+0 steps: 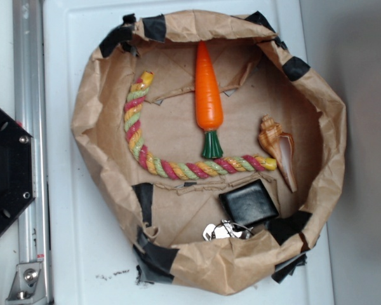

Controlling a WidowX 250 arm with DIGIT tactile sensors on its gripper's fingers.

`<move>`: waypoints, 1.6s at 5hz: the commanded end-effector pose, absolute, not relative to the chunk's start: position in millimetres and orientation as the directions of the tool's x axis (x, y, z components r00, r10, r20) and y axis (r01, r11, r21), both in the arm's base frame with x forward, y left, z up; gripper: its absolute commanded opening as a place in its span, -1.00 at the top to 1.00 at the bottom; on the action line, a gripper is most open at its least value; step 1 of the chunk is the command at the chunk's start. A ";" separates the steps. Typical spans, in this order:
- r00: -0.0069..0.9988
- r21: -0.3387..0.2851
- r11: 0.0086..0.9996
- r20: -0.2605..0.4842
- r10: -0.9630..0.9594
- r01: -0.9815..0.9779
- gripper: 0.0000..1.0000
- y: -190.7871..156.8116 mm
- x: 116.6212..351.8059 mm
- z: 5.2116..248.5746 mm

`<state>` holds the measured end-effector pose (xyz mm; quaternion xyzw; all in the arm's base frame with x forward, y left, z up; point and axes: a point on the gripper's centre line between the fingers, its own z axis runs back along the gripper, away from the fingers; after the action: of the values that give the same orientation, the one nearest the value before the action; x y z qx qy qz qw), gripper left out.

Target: Grab the multicolored rope.

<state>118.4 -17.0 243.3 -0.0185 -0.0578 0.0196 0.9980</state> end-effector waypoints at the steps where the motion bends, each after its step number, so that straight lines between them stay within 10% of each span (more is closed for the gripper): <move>1: 0.993 -0.039 0.999 0.115 0.041 -0.037 -1.00 -17.0 118.4 243.3; 3: 0.980 -0.168 0.985 0.184 0.078 -0.047 -1.00 -17.1 220.1 157.2; 4: 0.982 -0.135 0.985 0.136 0.129 -0.110 -1.00 -4.2 252.9 126.5; 8: 0.999 0.037 0.999 -0.020 0.038 -0.037 -1.00 -27.0 248.7 12.7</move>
<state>248.4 -32.0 15.3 0.0159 0.0183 0.0122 0.9996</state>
